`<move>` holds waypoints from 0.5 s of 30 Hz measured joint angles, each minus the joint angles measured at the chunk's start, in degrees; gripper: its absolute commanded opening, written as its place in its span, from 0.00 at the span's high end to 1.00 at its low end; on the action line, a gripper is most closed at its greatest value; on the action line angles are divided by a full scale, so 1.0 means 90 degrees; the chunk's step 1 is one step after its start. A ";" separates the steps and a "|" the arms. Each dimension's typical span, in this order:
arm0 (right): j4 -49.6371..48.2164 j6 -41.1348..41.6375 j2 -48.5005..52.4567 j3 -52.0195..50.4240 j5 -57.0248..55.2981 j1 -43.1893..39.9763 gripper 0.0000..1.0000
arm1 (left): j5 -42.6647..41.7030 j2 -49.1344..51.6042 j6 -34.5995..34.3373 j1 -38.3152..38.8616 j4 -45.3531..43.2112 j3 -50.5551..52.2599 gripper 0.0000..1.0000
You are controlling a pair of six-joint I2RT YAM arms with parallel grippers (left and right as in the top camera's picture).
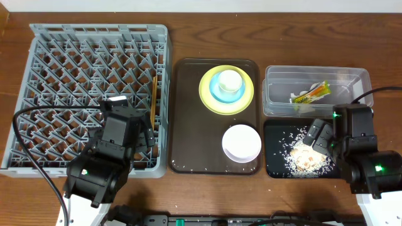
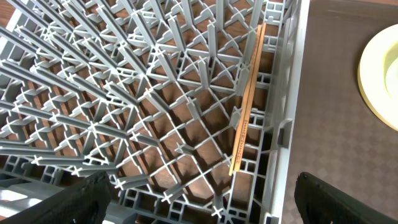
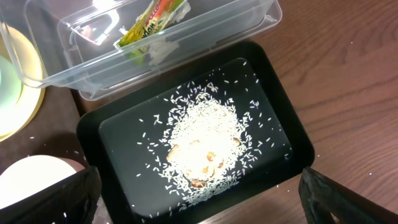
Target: Sort waste into correct bins and load items into the dishwasher
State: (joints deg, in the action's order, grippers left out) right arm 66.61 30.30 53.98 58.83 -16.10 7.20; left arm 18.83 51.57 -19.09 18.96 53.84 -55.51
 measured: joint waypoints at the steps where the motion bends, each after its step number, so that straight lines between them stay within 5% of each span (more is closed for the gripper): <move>1: 0.0000 0.0000 0.0002 0.0000 0.0000 0.0000 0.01 | 0.0000 0.0000 -0.0002 0.0000 0.0000 0.0000 0.05; 12: -0.0629 0.0000 0.0002 0.0000 0.0670 0.0000 0.01 | 0.0000 0.0000 -0.0002 0.0000 -0.0095 0.0000 0.05; 15: -0.0522 -0.0114 0.0002 0.0000 0.1411 0.0000 0.21 | 0.0102 0.0002 -0.0002 0.0000 -0.0481 0.0000 0.05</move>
State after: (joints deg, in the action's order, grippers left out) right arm 61.91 29.28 54.00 58.83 -3.40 7.20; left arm 19.75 51.59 -19.11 18.96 49.52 -55.51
